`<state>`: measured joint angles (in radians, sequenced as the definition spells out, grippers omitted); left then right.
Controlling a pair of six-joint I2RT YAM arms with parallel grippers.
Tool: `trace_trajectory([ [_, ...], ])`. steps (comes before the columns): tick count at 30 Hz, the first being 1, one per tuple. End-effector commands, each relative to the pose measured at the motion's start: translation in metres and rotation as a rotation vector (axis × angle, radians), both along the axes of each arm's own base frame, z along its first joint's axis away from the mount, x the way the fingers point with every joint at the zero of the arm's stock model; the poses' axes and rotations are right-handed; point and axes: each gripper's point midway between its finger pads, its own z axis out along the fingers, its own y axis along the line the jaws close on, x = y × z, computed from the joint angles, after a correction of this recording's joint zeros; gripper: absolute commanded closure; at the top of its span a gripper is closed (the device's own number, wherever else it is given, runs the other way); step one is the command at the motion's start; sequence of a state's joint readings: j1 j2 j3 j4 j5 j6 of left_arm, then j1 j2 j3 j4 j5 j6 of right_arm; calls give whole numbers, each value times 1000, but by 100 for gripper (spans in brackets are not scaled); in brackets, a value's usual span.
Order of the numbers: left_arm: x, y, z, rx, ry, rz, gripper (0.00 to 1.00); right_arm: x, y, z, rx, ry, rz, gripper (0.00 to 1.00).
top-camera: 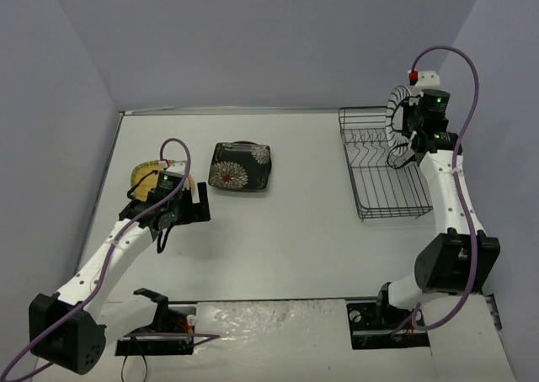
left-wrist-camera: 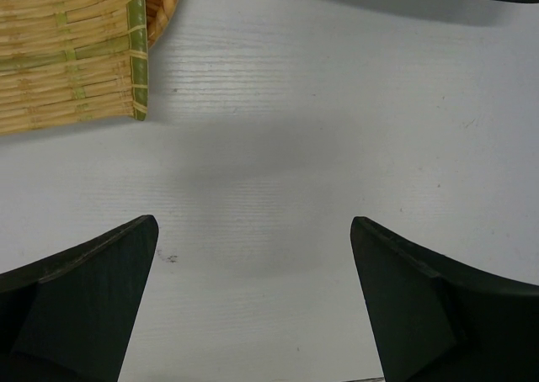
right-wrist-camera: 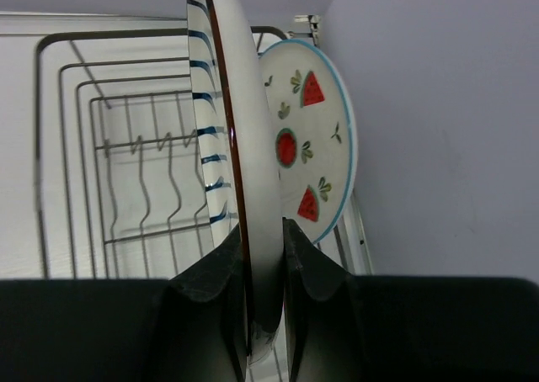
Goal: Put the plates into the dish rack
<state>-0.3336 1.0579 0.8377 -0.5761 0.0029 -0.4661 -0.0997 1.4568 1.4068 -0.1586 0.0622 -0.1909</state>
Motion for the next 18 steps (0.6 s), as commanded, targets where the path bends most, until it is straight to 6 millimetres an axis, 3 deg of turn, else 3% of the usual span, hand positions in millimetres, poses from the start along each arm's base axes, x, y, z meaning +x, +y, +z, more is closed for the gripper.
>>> trace_trajectory([
  [1, 19, -3, 19, -9, -102, -17, 3, 39, -40, 95, -93, -323, -27, 100],
  [7, 22, -9, 16, -37, -90, -27, 3, 62, -44, 84, -96, -303, 21, 100],
  [18, 28, -6, 14, -80, -85, -2, 3, 92, -55, 17, -67, -183, 7, 100],
])
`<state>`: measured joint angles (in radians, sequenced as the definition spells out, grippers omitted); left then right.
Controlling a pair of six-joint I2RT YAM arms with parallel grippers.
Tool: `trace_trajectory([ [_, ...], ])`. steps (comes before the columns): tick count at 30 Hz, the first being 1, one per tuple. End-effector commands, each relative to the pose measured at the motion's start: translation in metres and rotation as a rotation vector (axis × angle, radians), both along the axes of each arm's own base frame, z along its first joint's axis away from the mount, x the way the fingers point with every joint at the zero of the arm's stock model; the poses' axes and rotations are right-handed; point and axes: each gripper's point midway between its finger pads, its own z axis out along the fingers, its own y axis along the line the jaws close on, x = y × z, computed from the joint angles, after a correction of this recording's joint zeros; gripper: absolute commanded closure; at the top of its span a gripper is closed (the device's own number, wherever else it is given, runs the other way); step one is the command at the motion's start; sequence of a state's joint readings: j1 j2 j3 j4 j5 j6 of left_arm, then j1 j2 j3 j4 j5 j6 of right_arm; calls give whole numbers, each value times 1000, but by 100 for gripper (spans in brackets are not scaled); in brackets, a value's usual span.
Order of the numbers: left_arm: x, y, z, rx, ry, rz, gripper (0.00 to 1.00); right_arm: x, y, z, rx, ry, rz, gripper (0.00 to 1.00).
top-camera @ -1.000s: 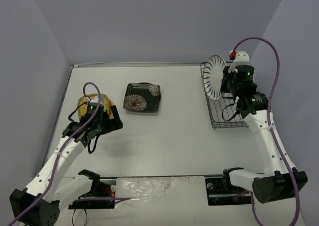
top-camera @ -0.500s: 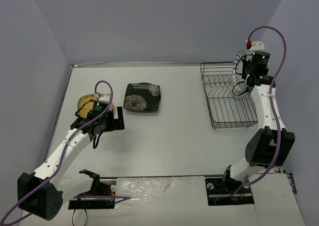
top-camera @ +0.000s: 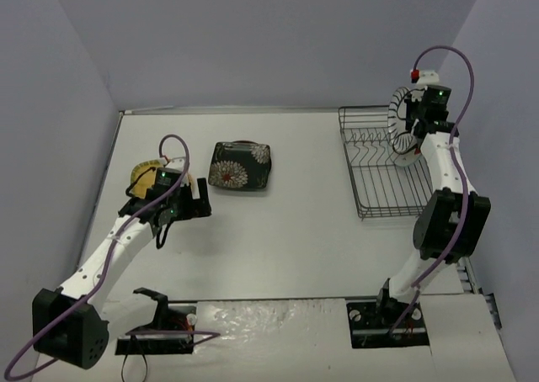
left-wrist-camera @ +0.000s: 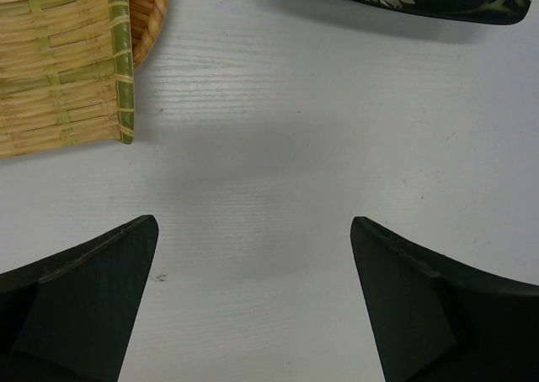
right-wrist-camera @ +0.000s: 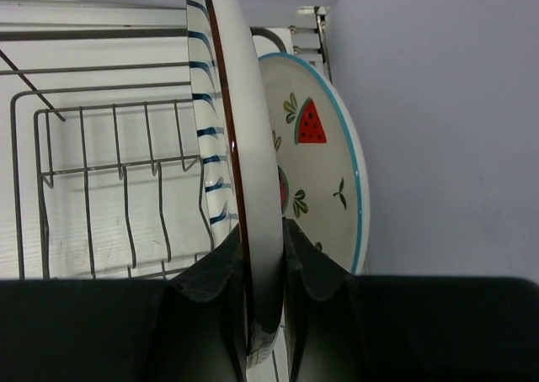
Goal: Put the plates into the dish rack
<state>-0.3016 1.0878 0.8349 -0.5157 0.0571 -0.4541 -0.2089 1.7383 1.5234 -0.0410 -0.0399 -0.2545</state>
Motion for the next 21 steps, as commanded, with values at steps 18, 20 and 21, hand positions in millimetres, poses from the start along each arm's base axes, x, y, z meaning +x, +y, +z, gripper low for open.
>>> trace_trajectory([
  [18, 21, 3, 10, -70, -48, 32, 3, 21, 0, 18, 54, -182, 6, 100],
  [20, 21, 4, 11, -70, -52, 36, 3, 17, 1, 15, 57, -176, 2, 100],
  [21, 21, 4, 11, -70, -53, 37, 3, 15, 1, 15, 55, -176, -3, 100],
])
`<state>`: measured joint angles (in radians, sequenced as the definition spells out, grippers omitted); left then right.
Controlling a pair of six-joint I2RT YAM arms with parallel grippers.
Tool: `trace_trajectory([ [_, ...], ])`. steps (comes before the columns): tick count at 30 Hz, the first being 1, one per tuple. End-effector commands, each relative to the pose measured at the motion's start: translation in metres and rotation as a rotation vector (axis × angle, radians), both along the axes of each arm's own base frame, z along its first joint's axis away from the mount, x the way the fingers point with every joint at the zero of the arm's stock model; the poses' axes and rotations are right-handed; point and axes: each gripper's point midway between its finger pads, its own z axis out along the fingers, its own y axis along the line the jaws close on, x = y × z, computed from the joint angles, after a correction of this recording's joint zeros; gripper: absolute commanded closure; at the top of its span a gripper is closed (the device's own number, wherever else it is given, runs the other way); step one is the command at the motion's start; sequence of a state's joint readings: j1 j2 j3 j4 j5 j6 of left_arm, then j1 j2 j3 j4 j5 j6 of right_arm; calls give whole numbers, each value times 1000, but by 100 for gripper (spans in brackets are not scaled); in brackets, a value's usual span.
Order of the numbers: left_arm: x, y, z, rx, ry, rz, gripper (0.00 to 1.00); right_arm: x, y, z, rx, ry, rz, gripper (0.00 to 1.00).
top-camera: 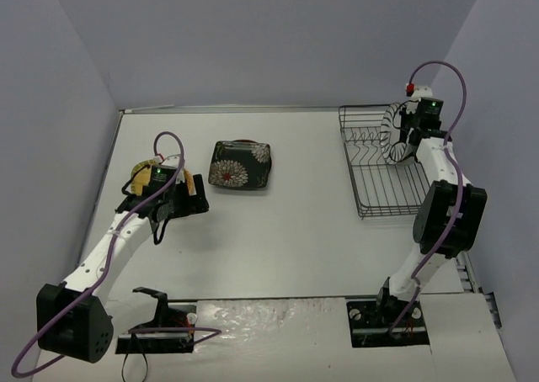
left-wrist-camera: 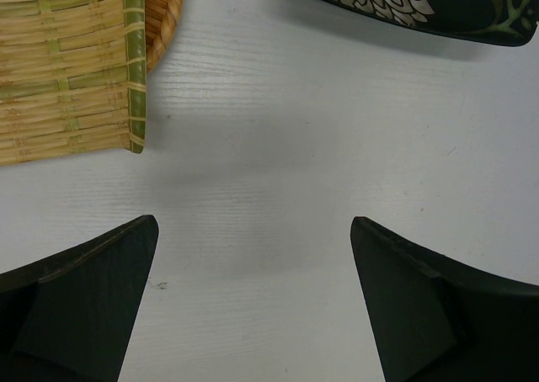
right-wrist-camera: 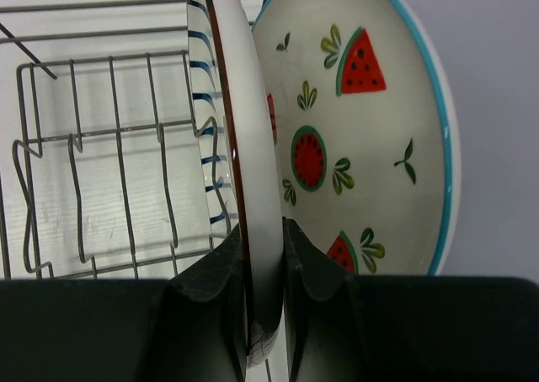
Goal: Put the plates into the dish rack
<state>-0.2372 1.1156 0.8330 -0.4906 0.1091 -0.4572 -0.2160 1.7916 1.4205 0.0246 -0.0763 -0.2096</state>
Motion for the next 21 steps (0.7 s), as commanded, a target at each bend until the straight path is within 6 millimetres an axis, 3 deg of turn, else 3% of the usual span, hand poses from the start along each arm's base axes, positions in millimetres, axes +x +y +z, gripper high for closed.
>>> trace_trajectory([
  [1, 13, -3, 16, -31, -70, 7, 3, 14, -5, 74, -21, -248, -19, 100],
  [6, 13, -3, 16, -36, -71, 7, 3, 7, -8, 66, -13, -230, -39, 98],
  [8, 13, -3, 16, -40, -72, 7, 3, 4, -10, 61, 3, -223, -45, 83],
  [10, 13, -4, 16, -43, -72, 6, 3, 2, -10, 58, 20, -221, -51, 60],
  [15, 11, -7, 17, -63, -71, 6, 3, -3, -8, 69, 29, -243, -48, 40],
  [21, 16, -14, 25, -119, -85, 25, 3, -17, -3, 105, 41, -315, -58, 21],
])
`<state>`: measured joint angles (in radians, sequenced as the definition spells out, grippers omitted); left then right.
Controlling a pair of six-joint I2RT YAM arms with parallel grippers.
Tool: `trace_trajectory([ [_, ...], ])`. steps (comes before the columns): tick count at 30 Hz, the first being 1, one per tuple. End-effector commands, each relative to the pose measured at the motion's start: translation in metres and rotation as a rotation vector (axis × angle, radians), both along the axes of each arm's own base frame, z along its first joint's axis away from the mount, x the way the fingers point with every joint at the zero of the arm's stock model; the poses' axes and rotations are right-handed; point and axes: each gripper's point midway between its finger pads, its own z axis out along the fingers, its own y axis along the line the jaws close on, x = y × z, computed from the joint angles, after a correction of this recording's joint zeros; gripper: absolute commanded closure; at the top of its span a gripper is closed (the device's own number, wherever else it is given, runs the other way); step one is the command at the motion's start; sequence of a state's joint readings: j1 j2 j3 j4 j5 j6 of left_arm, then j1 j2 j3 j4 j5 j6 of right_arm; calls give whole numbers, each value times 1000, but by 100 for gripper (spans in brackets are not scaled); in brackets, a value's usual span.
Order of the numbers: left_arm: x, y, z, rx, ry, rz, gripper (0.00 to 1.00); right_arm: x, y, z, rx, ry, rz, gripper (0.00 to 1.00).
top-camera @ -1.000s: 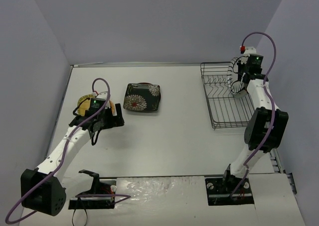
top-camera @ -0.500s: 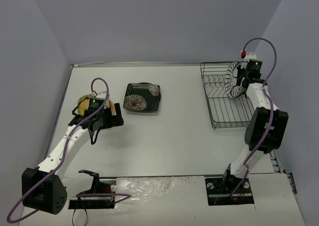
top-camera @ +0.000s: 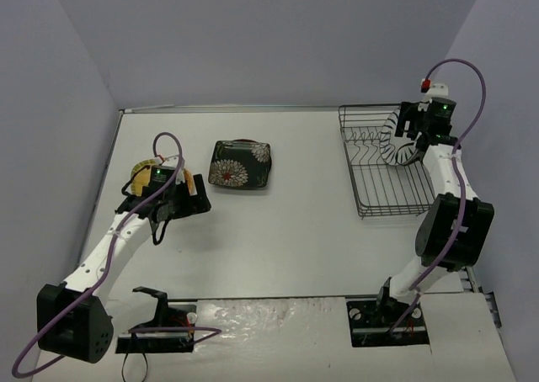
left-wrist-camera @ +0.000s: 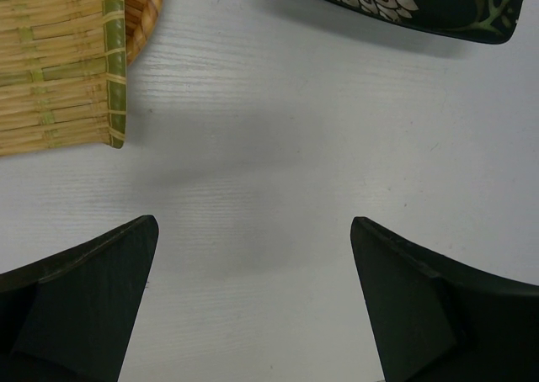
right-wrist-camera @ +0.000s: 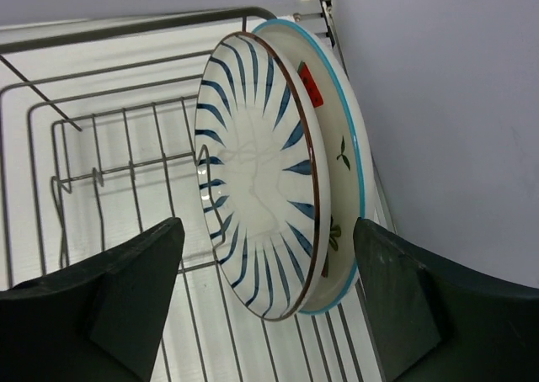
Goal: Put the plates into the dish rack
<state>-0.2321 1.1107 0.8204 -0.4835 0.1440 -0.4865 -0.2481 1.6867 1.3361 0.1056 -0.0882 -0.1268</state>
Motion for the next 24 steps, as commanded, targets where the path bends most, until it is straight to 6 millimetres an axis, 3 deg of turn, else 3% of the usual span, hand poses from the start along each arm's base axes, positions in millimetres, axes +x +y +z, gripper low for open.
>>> trace_trajectory([
  [1, 21, -10, 28, -83, -98, 30, 3, -7, 6, 83, -12, -212, -7, 19],
  [5, 38, -15, 33, -131, -96, 85, 3, -29, 10, 123, 28, -301, -49, 9],
  [8, 53, -18, 31, -165, -84, 146, 3, -45, 28, 144, 156, -379, -49, 1],
  [13, 89, -24, 27, -209, -88, 202, 3, -66, 92, 163, 426, -463, 141, 0],
  [15, 107, -28, 35, -231, -124, 196, 3, -76, 114, 180, 514, -524, 207, 0],
  [20, 143, -35, 12, -267, -75, 196, 3, -101, 182, 174, 628, -489, 411, 0],
  [24, 166, -36, -2, -295, -61, 192, 3, -123, 211, 163, 657, -449, 524, 0],
])
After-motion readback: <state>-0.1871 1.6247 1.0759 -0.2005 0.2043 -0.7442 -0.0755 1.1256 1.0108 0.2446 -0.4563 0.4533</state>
